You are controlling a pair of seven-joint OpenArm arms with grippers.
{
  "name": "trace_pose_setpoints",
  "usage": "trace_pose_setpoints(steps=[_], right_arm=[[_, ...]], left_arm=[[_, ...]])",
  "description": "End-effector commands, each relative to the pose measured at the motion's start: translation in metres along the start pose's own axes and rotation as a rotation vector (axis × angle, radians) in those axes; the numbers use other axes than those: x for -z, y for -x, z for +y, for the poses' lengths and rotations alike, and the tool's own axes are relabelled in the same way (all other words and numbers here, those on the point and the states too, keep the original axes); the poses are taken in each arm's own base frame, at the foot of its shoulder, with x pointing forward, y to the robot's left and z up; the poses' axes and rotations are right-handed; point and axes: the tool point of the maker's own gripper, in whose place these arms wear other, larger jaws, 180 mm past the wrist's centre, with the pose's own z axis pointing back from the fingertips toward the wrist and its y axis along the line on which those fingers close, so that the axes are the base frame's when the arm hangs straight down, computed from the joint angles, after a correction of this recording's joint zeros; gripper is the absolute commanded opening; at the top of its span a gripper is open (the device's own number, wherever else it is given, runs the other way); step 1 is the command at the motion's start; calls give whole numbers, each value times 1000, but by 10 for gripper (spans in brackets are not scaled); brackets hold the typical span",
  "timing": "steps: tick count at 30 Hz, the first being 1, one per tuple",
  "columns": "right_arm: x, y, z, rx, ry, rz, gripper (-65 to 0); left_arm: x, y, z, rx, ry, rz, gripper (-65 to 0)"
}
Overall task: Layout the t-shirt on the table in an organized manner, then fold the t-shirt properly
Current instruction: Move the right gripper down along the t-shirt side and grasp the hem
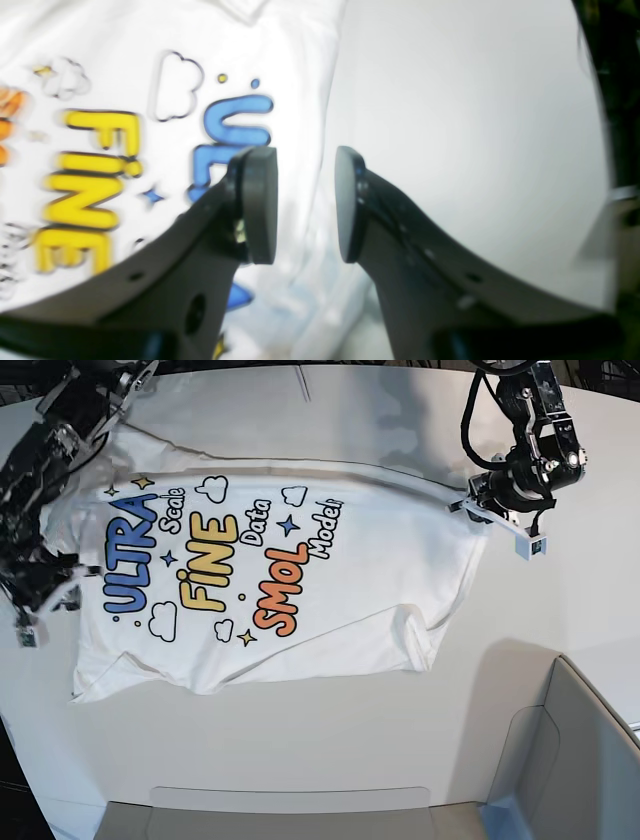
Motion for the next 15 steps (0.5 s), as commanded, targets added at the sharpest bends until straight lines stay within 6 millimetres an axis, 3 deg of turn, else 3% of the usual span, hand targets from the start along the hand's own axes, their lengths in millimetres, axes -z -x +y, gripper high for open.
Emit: trace_pose_setpoints(steps=[1,4,6,15], right_arm=[[10,-9,2,-80,2,29,-454],[50,-1,19,-173,-56,180,-454],[66,5,22,-159,-85,244,-454],[94,6,60,-100,-214,311,-454]], left_arm=[[-5,-8,0,10,-3,-22,-650],[-5,-8,1,11,-4,-22,-650],[-5,-8,1,10,-4,-22,-650],[-5,-6,3,7,-10,-19,-650]])
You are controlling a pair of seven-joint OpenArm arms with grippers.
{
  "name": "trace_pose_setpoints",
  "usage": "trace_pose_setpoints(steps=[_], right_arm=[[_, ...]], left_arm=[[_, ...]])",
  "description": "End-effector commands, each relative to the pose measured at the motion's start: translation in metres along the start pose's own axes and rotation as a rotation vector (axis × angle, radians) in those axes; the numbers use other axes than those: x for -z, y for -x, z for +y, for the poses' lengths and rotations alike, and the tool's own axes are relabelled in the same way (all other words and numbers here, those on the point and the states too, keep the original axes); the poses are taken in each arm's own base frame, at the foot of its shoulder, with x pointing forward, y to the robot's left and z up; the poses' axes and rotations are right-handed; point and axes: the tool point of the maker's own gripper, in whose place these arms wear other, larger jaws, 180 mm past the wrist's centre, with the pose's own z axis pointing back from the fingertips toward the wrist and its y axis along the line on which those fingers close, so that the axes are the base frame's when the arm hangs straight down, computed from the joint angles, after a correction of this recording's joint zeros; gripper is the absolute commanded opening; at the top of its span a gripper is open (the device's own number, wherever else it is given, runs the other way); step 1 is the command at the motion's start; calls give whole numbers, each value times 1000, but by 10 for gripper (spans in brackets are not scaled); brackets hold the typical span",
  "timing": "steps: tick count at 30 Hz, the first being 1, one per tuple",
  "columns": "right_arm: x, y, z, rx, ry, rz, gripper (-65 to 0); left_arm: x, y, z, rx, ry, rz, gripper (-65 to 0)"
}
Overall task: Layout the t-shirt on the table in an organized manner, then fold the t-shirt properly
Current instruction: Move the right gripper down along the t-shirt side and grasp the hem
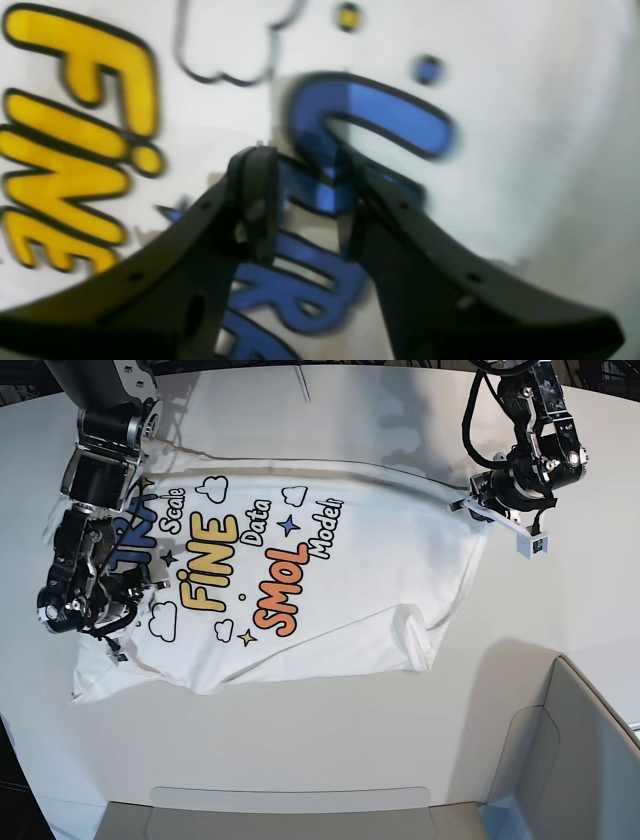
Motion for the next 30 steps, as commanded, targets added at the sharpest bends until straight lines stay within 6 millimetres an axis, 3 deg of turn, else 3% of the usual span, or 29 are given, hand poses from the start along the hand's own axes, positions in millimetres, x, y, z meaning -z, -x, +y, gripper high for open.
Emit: trace_pose_setpoints(steps=[1,6,11,13,16,19,22,24,28,30], right_arm=[[-12,-24,-8,-8,12,-50,-454],[13,-57,14,-48,-50,-20,-454],[20,-114,12,96,-32,-129,-454],[10,-147,16,73,-41,-183,-454],[-8,-192,46,-62,-48,-242,-454],[-31,-219,63,-152,-36,-290,-454],[-52,-221,62,-115,-63,-318,-454],[-67,-210,42,-26,-97,-369,-454],[-92,-165,2,143,-143,-442,-454],[-86,-136,-9,173,-135,-397,-454]], left_arm=[[-5,-7,0,6,0,-21,-650],[-4,-7,-1,5,1,-22,-650],[-4,-7,3,9,-19,-22,-650],[-4,-6,5,12,-34,-23,-650],[-2,-4,-3,-6,-14,-21,-650],[-1,-3,-4,-10,-10,-19,-650],[-1,-1,-3,-10,-11,-15,-650],[-1,-1,-3,-9,-13,-15,-650],[-1,-1,-3,-9,-13,-15,-650],[-1,-1,-3,-9,-13,-15,-650]])
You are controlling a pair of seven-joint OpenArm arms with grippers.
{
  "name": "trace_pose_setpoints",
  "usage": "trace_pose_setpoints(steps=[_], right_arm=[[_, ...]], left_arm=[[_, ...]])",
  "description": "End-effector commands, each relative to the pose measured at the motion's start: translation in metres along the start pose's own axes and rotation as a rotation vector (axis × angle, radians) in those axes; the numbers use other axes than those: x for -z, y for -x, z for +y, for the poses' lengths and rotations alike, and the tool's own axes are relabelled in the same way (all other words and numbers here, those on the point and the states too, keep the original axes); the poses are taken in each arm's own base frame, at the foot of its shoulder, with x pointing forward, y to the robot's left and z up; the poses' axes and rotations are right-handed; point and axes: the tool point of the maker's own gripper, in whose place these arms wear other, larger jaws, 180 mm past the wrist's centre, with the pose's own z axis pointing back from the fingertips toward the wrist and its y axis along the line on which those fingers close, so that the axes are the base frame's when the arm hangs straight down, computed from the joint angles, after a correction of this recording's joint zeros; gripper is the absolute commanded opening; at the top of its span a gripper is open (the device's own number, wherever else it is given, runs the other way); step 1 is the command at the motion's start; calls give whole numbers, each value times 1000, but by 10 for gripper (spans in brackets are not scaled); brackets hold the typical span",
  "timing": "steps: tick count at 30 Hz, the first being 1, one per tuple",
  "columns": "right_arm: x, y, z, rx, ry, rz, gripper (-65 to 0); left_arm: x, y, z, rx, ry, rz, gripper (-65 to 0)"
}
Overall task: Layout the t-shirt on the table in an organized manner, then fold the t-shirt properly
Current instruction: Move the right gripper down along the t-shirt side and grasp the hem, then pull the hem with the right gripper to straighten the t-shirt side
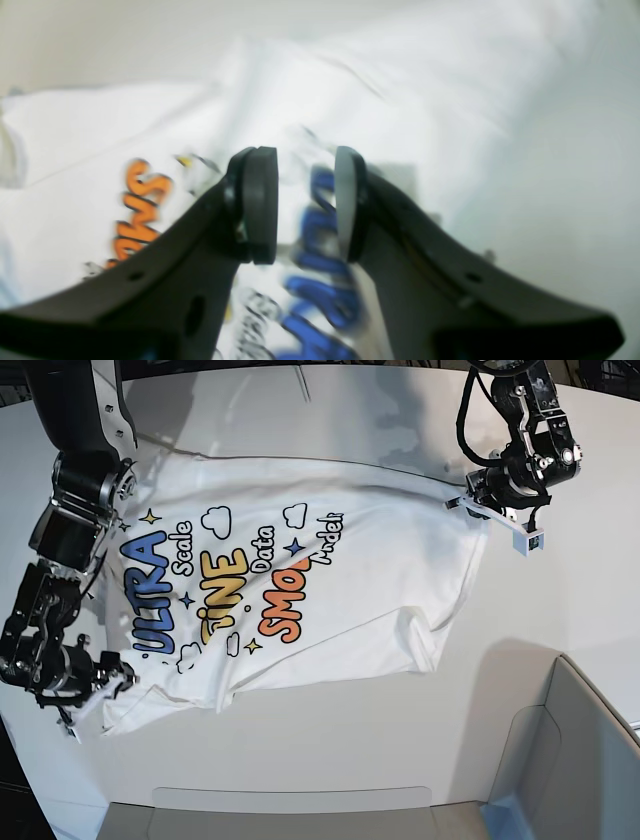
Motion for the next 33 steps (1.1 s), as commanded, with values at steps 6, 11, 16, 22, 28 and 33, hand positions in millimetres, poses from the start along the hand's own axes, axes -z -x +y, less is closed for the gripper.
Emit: trace_pose_setpoints(steps=[6,11,16,22,28,33], right_arm=[[-13,53,-20,-42,-52,18,-454],[-27,95,-49,11,-35,37,-454],[-36,88,-46,17,-98,-9,-454],[-39,78,-39,-78,-137,-47,-454],[-39,78,-38,-77,-138,-46,-454],[-38,78,-37,-76,-139,-44,-454]], left_arm=[[-4,-6,-1,9,1,-17,-650],[-4,-5,-2,12,3,-14,-650],[-3,-4,-4,15,6,-12,-650],[-2,-1,-8,3,20,-7,-650],[-2,1,-9,3,21,8,-650],[-2,0,-10,2,23,7,-650]])
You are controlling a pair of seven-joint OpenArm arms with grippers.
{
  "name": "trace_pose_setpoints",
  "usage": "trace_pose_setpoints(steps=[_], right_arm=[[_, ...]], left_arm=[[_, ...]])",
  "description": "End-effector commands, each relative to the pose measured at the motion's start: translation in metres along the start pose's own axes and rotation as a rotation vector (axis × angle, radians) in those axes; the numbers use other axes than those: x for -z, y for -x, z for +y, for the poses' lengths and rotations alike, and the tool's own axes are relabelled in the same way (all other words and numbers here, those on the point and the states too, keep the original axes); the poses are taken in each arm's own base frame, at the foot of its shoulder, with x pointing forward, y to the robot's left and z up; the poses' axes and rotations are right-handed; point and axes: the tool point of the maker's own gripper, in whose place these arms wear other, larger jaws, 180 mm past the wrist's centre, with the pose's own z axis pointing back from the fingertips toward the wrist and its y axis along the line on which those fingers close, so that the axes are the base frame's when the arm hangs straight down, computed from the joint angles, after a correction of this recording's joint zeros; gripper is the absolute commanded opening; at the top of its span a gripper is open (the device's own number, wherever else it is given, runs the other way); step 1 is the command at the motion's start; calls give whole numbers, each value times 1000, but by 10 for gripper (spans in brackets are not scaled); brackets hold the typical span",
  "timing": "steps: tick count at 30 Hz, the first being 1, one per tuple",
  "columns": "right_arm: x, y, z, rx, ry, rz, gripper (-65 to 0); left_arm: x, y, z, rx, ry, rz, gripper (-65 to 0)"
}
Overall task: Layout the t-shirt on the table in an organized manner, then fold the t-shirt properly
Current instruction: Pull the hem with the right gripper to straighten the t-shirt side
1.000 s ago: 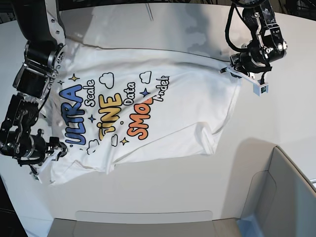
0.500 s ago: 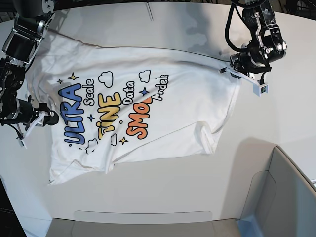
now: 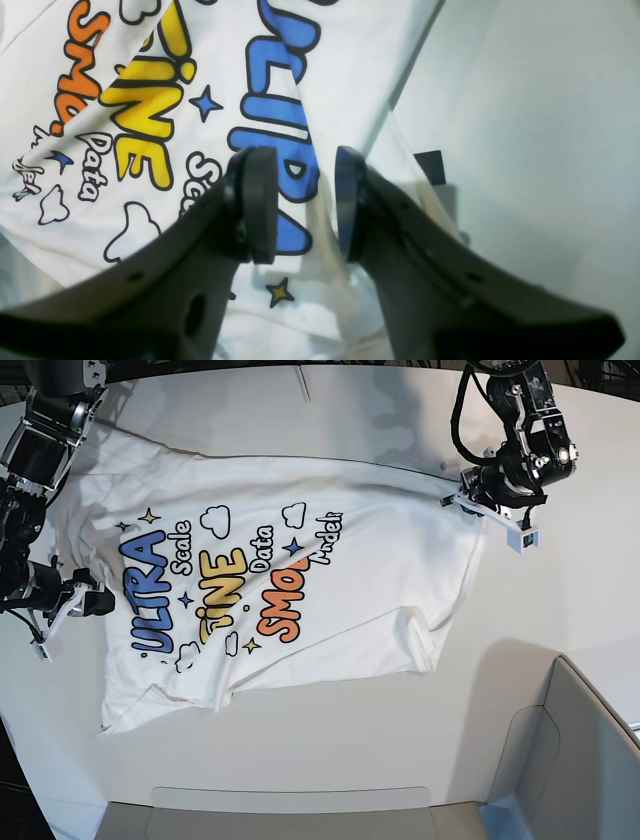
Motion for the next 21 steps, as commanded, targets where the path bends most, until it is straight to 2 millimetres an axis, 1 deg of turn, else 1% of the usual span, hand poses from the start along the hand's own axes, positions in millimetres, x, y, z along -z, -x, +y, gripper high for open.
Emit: trace_pose_setpoints(steps=[1,5,7,10,13,18,21], right_arm=[[-11,-19,-2,-35,12,-51,-454],[-10,-14,-2,-38,12,-38,-454],[-8,-6,0,-59,18,-9,-454],[-14,5,2,-132,78,29,-454],[-16,20,-4,-168,168,80,-454],[-14,42,-20,-101,262,120,-454],[-18,45,-26,-58,273,100,-454]], left_arm=[[-4,-7,-2,8,4,-19,-650],[-4,-7,-1,5,2,-21,-650],[-4,-7,-1,5,2,-21,-650],[-4,-7,-1,4,2,-21,-650],[-4,-7,-1,4,2,-21,-650],[-4,-7,-1,4,2,-21,-650],[-5,-7,0,3,1,-22,-650]])
